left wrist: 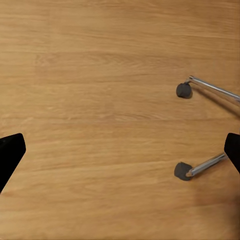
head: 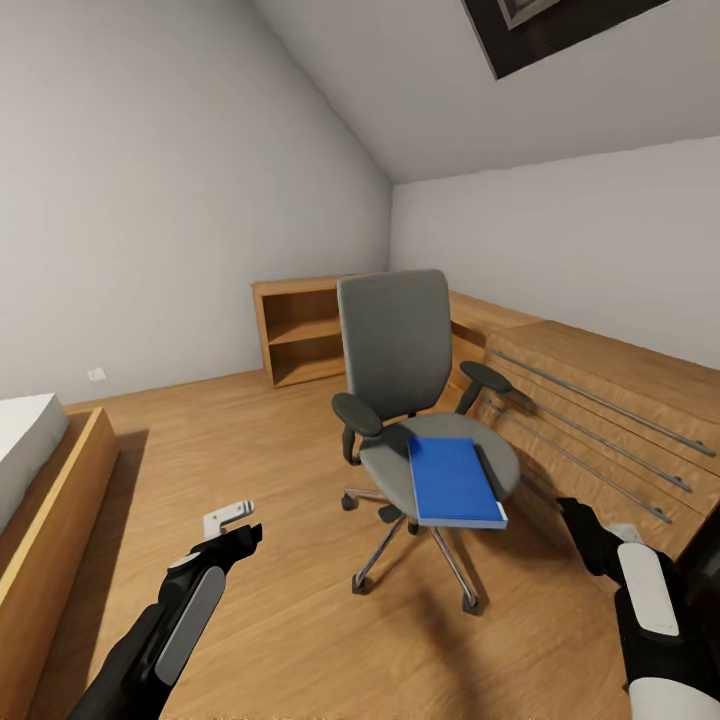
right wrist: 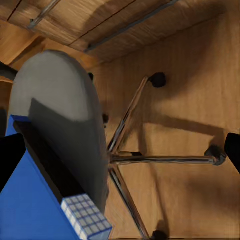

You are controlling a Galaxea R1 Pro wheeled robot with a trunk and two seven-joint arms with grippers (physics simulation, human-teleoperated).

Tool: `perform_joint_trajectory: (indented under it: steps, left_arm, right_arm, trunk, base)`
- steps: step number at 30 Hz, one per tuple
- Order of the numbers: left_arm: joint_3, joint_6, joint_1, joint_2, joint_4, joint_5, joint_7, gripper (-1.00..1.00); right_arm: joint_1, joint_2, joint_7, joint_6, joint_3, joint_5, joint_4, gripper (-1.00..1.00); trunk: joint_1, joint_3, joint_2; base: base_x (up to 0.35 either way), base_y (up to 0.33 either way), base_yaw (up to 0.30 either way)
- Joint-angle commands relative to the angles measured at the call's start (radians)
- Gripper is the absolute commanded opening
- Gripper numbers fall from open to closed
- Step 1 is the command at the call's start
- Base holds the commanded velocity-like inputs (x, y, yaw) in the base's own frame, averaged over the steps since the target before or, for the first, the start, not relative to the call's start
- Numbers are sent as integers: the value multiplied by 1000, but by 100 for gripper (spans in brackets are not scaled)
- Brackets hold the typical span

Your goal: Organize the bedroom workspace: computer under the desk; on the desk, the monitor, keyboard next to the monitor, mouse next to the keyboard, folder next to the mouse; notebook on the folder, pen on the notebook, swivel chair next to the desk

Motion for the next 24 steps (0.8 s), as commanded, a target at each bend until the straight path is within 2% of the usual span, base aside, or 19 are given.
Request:
perform_joint_trajectory:
  steps: [1,3,5,6,8,11,12,13,16,24]
  left_arm:
    - [-3,1,-1,1,-1,10,10,100]
    - [-3,1,-1,1,-1,10,10,100]
    - [-4,1,-1,1,-1,10,10,100]
    - [-4,1,-1,1,-1,10,10,100]
    - [-6,1,-1,1,0,11,10,100]
    - [-6,1,-1,1,0,11,10,100]
    - [-6,1,-1,1,0,11,10,100]
    - [-6,1,-1,1,0,11,10,100]
    - [-6,1,-1,0,0,12,10,100]
    - [-8,1,-1,-2,3,13,11,100]
  right_arm:
    - [-1,-10,-7,17,-4,-41,5,100]
    - [-1,-23,-3,44,-7,-80,13,100]
    - [-1,-53,25,127,-10,-169,24,100]
    - [-1,-74,62,183,-11,-224,29,100]
    - [-1,-98,121,231,-12,-269,36,100]
    - [-1,-101,143,244,-12,-286,38,100]
    - [-1,-92,184,247,-13,-293,49,100]
    - [-1,-90,252,248,-14,-290,74,100]
    - [-1,-90,303,250,-14,-288,89,100]
    - [0,-88,324,248,-14,-285,144,100]
  trunk:
    - [4,-4,-8]
    - [11,-11,-22]
    - [19,-17,-36]
    - [23,-20,-43]
    - [31,-26,-57]
    - [42,-36,-78]
    - [46,-39,-85]
    - [50,-42,-92]
    - [61,-51,-113]
    - [92,-76,-169]
  base:
    - [0,0,0]
    - [0,0,0]
    - [0,0,0]
    - [0,0,0]
    - [0,0,0]
    - [0,0,0]
    - [0,0,0]
    - [0,0,0]
    - [0,0,0]
    - [0,0,0]
